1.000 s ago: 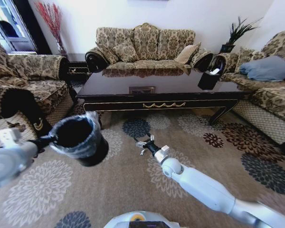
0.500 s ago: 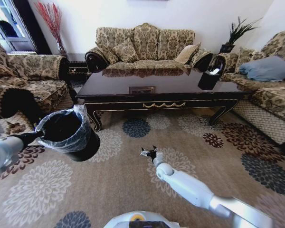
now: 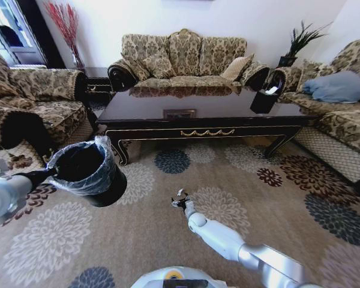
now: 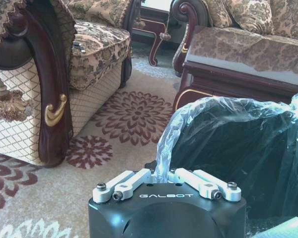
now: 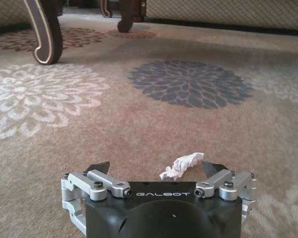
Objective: Move to the front of the table and pick up the trash from the floor, then place it into the trash bin.
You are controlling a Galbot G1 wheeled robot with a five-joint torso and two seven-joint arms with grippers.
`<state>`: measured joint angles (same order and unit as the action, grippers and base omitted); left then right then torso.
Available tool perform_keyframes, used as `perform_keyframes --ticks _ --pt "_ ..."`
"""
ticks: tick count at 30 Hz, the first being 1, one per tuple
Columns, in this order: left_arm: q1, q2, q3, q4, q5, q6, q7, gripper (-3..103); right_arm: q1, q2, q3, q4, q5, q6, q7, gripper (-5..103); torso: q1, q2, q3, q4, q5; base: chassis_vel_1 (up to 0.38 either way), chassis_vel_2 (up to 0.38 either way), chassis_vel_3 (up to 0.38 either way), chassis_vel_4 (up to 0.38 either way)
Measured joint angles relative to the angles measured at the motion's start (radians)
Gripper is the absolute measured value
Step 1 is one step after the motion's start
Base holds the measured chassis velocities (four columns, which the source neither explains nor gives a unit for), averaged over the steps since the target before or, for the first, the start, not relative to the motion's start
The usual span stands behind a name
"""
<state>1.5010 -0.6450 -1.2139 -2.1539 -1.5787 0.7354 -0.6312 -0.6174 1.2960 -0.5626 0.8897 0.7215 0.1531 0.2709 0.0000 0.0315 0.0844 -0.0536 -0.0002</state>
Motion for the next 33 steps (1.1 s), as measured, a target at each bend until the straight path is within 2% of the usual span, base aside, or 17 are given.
perform_keyframes --ticks 12,19,31,33 --pt "0.017 -0.002 -0.014 -0.021 0.001 0.000 -0.001 4 0.036 0.081 0.019 -0.158 0.024 0.015 -0.031 100 0.000 0.000 0.000 0.0002 0.0000 0.000 0.000 0.000 0.000" --pt "0.027 -0.003 -0.021 -0.031 -0.001 0.000 -0.002 4 0.041 0.114 0.032 -0.190 0.024 0.013 -0.043 100 0.000 0.000 0.000 0.0002 0.0001 0.000 0.000 0.000 0.000" --pt "0.028 -0.002 -0.018 -0.040 -0.001 0.000 -0.004 4 0.050 0.136 0.077 -0.228 0.022 0.003 -0.045 101 0.000 0.000 0.000 0.0002 0.0002 0.000 0.000 0.000 0.000" --pt "0.028 -0.002 -0.017 -0.041 -0.001 0.000 -0.005 4 0.051 0.136 0.079 -0.231 0.022 0.002 -0.047 99 0.000 0.000 0.000 0.0002 0.0002 0.000 0.000 0.000 0.000"
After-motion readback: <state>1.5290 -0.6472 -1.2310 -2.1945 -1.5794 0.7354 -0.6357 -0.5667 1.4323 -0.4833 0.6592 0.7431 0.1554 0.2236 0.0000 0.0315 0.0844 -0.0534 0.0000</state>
